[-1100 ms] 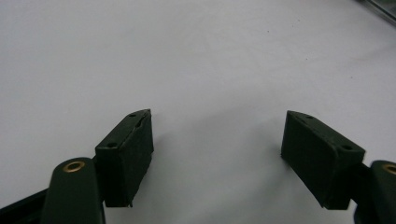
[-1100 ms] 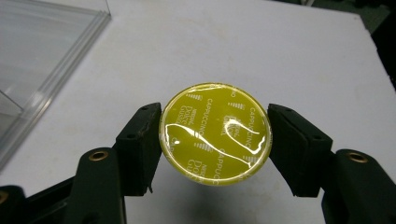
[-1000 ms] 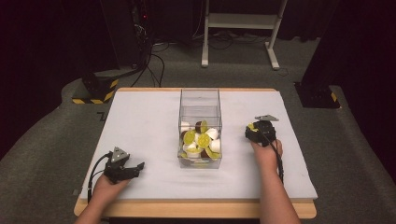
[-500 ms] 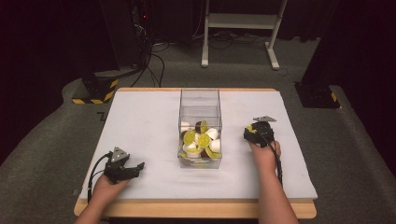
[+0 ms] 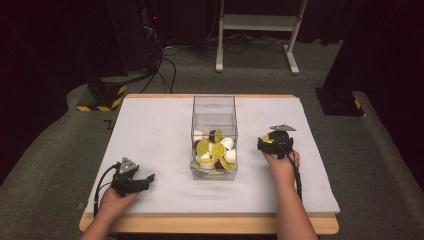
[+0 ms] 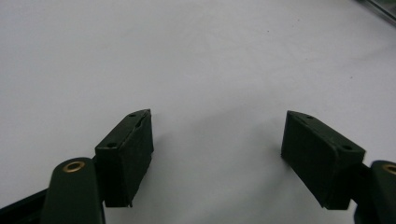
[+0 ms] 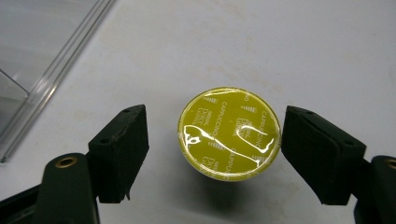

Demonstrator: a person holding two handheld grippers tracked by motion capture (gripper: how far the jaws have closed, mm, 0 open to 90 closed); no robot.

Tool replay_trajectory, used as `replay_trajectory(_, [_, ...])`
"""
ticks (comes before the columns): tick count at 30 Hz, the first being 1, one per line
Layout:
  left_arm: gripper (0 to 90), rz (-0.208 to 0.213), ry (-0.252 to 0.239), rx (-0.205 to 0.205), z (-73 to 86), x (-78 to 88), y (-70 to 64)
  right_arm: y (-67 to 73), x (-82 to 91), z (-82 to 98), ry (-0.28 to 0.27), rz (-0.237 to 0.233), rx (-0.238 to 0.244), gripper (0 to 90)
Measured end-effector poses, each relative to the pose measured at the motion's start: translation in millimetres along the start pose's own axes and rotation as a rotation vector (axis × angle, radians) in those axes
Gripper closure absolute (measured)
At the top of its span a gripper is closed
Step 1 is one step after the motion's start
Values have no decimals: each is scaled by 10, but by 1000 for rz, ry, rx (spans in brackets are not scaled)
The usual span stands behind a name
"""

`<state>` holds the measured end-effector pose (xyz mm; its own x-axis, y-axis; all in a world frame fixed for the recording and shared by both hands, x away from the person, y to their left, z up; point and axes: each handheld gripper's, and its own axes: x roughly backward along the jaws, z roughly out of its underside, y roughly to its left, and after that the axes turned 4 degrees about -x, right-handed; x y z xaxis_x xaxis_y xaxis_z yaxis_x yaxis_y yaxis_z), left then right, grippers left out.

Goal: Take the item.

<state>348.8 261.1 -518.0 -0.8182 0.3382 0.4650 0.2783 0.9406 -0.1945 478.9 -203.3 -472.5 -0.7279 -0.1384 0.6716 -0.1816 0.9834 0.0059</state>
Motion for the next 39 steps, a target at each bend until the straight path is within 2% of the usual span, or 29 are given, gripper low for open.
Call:
replay_trajectory(7, [253,-1,-1,-2,1,0,-1,-1,72,-12,-16,-38,-25,218])
replay_trajectory(8, [253,-1,4,-13,0,3,6,-2,81,-13,-20,-42,-29,216])
replay_trajectory(12, [253,-1,3,-11,0,3,5,2,128,-15,-27,-77,-49,192])
replay_trajectory(25, [253,-2,1,-10,1,2,3,79,276,-9,-56,-140,-45,171])
replay_trajectory(32, [254,-2,2,-8,3,3,-1,132,371,84,-70,-164,-40,170])
replay_trajectory(39, [254,-4,-4,-3,4,0,-6,279,505,223,-80,-199,-21,164])
